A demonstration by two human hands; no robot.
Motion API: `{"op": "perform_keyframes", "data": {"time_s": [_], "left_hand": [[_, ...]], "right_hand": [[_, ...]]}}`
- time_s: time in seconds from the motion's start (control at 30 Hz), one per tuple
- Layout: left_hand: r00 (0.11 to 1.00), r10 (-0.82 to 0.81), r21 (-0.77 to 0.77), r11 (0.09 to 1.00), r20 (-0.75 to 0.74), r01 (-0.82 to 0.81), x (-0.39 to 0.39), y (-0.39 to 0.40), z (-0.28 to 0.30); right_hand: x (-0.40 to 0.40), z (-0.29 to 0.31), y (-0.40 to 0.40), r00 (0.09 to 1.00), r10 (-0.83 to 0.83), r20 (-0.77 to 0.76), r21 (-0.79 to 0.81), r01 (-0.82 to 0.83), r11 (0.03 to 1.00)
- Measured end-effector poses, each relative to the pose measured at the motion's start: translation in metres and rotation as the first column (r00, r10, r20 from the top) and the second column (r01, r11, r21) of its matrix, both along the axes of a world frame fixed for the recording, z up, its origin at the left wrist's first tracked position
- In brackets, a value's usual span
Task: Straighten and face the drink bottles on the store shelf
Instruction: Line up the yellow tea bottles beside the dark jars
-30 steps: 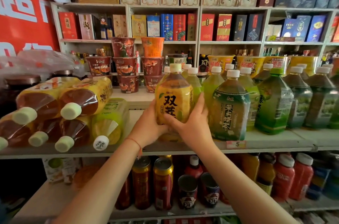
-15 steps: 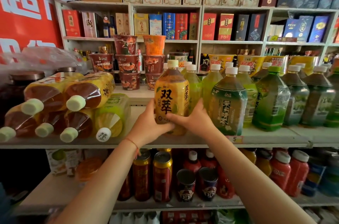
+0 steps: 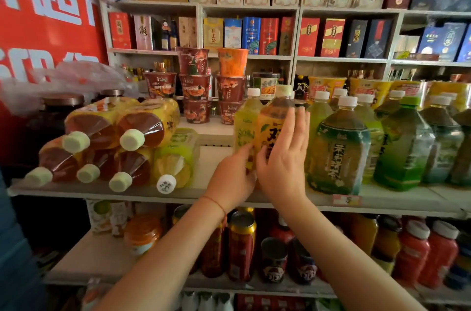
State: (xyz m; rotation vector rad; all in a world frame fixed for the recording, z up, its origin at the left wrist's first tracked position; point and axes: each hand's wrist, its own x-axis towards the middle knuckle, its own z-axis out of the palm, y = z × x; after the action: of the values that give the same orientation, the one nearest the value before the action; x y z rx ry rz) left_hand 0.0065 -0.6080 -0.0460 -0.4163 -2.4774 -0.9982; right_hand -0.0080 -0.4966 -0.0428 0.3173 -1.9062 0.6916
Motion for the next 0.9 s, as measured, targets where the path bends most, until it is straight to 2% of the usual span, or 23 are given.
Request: {"op": "perform_keyframes", "data": {"time_s": [0.03, 0.1, 0.13, 0.17, 0.2, 0.23, 0.27, 0.3, 0.37, 0.43, 0.47, 0.5, 0.6, 0.67, 0.77, 0.9], "left_hand": [[0.997, 0.045, -0.124, 0.991, -0.066, -0.053, 0.005, -0.005, 0.005], [0.93, 0.064, -0.213, 0.965, -0.363, -0.15, 0.017, -0.023, 0.015], [0.833, 0.076, -0.2, 0.955, -0.547, -0.219, 0.023, -0.035, 0.02], [0.697, 0.106, -0.161, 0.938, -0.709, -0.307, 0.029, -0.049, 0.024], [0.567, 0.167, -0.097, 0.909, -0.807, -0.406, 0.033, -0.065, 0.028], [0.479, 0.24, -0.028, 0.873, -0.844, -0.488, 0.038, -0.08, 0.032], [0.43, 0.308, 0.025, 0.835, -0.849, -0.549, 0.041, -0.093, 0.035], [0.416, 0.362, 0.05, 0.801, -0.834, -0.596, 0.042, -0.107, 0.037], [0.49, 0.423, 0.036, 0.784, -0.762, -0.62, 0.039, -0.132, 0.035], [0.636, 0.435, 0.005, 0.828, -0.637, -0.561, 0.034, -0.154, 0.032], [0.691, 0.425, -0.01, 0.848, -0.585, -0.53, 0.031, -0.163, 0.03], [0.723, 0.41, -0.034, 0.858, -0.556, -0.512, 0.029, -0.171, 0.03], [0.747, 0.358, -0.109, 0.862, -0.56, -0.495, 0.023, -0.183, 0.03], [0.754, 0.328, -0.128, 0.871, -0.569, -0.475, 0.019, -0.185, 0.03], [0.737, 0.313, -0.099, 0.885, -0.599, -0.455, 0.016, -0.187, 0.023], [0.696, 0.269, -0.084, 0.9, -0.665, -0.428, 0.01, -0.191, 0.017]], "right_hand": [[-0.002, -0.002, -0.004, 0.998, -0.012, -0.066, 0.081, 0.018, 0.997], [-0.004, -0.002, -0.015, 0.99, 0.067, -0.127, 0.2, -0.04, 0.979], [-0.005, -0.003, -0.021, 0.985, 0.132, -0.107, 0.234, -0.104, 0.967], [-0.006, -0.003, -0.027, 0.979, 0.194, -0.059, 0.258, -0.173, 0.951], [-0.006, -0.004, -0.037, 0.969, 0.246, 0.002, 0.273, -0.237, 0.932], [-0.006, -0.006, -0.047, 0.957, 0.282, 0.065, 0.281, -0.288, 0.915], [-0.005, -0.008, -0.056, 0.943, 0.308, 0.124, 0.28, -0.331, 0.901], [-0.001, -0.007, -0.068, 0.923, 0.336, 0.185, 0.265, -0.376, 0.888], [0.009, -0.003, -0.087, 0.843, 0.406, 0.354, 0.209, -0.495, 0.844], [0.015, -0.001, -0.099, 0.732, 0.443, 0.517, 0.194, -0.605, 0.773], [0.016, -0.002, -0.103, 0.721, 0.419, 0.553, 0.242, -0.619, 0.747], [0.014, -0.004, -0.106, 0.747, 0.372, 0.551, 0.318, -0.6, 0.734], [0.004, -0.02, -0.118, 0.879, 0.241, 0.411, 0.489, -0.436, 0.755], [-0.002, -0.032, -0.126, 0.936, 0.2, 0.29, 0.474, -0.322, 0.819], [-0.007, -0.038, -0.137, 0.957, 0.143, 0.254, 0.375, -0.234, 0.897], [-0.003, -0.039, -0.14, 0.965, 0.112, 0.238, 0.345, -0.192, 0.919]]}}
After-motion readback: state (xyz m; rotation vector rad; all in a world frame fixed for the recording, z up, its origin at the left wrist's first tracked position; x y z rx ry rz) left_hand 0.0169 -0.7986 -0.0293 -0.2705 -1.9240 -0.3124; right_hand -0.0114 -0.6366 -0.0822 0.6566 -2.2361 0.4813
